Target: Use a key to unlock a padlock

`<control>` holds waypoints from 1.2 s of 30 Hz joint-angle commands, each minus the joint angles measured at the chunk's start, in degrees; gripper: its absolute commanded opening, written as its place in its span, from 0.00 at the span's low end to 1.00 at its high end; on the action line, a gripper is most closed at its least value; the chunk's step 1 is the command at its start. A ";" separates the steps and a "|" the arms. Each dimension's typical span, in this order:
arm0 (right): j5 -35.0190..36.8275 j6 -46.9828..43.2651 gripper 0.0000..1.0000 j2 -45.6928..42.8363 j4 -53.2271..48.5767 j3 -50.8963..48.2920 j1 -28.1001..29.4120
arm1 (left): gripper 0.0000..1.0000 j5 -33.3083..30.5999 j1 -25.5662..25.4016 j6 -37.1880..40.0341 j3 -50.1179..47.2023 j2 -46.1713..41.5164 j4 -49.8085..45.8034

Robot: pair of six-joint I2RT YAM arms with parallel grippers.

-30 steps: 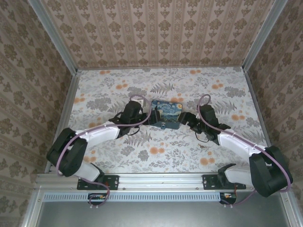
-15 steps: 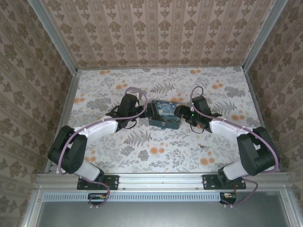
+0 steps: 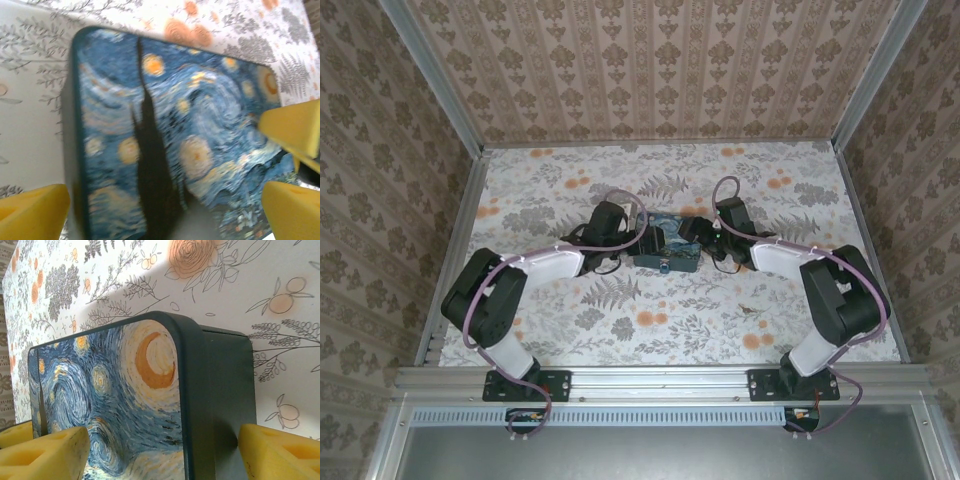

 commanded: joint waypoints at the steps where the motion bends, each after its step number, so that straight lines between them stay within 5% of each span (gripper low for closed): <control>1: -1.98 1.01 0.79 1.12 1.81 1.88 1.54 | 1.00 1.49 -0.34 -0.47 -2.19 -1.33 4.06; 13: -0.03 2.85 0.80 -0.75 2.89 -1.74 4.87 | 1.00 -2.44 -2.37 -3.79 -8.62 -6.65 6.31; 16: 1.70 1.87 0.95 -2.69 0.99 -2.34 4.53 | 1.00 -3.78 -2.28 -4.19 -9.07 -6.74 6.23; 22: 9.11 -1.66 1.00 -12.32 -7.19 -3.39 1.92 | 1.00 -9.90 -0.48 -6.00 -12.26 -12.86 4.49; 27: 3.30 -2.55 1.00 -20.81 -8.25 -7.68 -4.41 | 1.00 -12.13 2.38 -5.42 -14.54 -22.79 -0.83; 36: 3.99 -14.98 0.76 -32.67 -34.34 -8.25 -6.13 | 1.00 -7.54 4.04 -2.67 -12.85 -32.93 -13.01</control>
